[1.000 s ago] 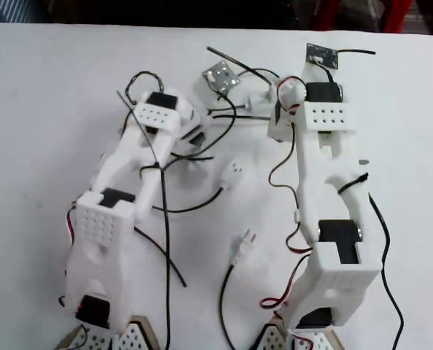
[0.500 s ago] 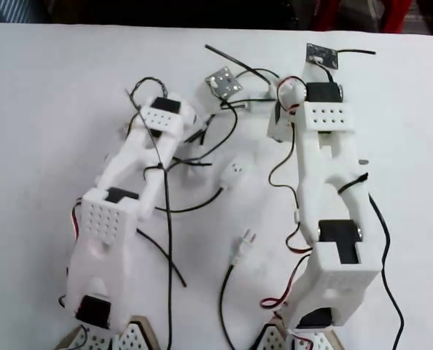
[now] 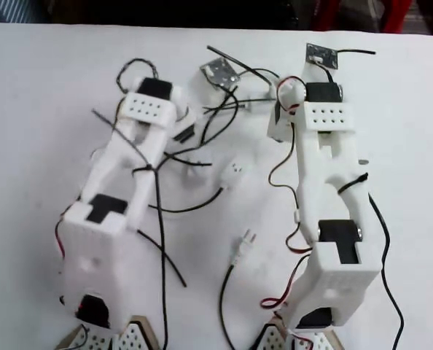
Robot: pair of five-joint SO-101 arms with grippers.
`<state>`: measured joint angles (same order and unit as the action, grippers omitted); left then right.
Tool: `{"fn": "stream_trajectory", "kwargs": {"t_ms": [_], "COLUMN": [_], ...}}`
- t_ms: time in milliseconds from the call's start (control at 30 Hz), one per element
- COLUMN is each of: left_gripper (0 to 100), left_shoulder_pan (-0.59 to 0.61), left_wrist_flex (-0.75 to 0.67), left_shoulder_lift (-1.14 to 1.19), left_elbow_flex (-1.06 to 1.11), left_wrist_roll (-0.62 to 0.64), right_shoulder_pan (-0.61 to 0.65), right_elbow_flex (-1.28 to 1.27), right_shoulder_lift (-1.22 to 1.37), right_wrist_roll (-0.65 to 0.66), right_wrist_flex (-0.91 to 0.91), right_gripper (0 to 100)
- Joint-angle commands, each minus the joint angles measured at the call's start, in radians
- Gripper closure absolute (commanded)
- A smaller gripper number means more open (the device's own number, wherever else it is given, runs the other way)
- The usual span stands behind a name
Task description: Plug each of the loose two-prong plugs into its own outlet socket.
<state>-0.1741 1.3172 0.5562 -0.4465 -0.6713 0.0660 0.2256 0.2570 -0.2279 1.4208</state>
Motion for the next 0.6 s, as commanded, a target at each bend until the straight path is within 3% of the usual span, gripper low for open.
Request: {"fn": "stream_trajectory", "kwargs": {"t_ms": [0, 333, 567], "left_gripper": [98, 98, 98], "left_shoulder_pan": [-0.035, -0.064, -0.094], "left_wrist_flex": [0.152, 0.446, 0.400], "left_shoulder_lift": [-0.206, -0.469, -0.650], "left_elbow_flex": [-0.006, -0.003, 0.295], "left_wrist_roll": [0.006, 0.092, 0.130], "right_shoulder_pan": [-0.005, -0.005, -0.005], "right_elbow_flex": [0.003, 0.003, 0.002], "right_shoulder_lift": [-0.015, -0.012, -0.012], "right_wrist_roll": [0.006, 0.006, 0.006], "right_wrist_flex": [0.004, 0.004, 0.004], "right_gripper": [82.9, 82.9, 82.9]}}
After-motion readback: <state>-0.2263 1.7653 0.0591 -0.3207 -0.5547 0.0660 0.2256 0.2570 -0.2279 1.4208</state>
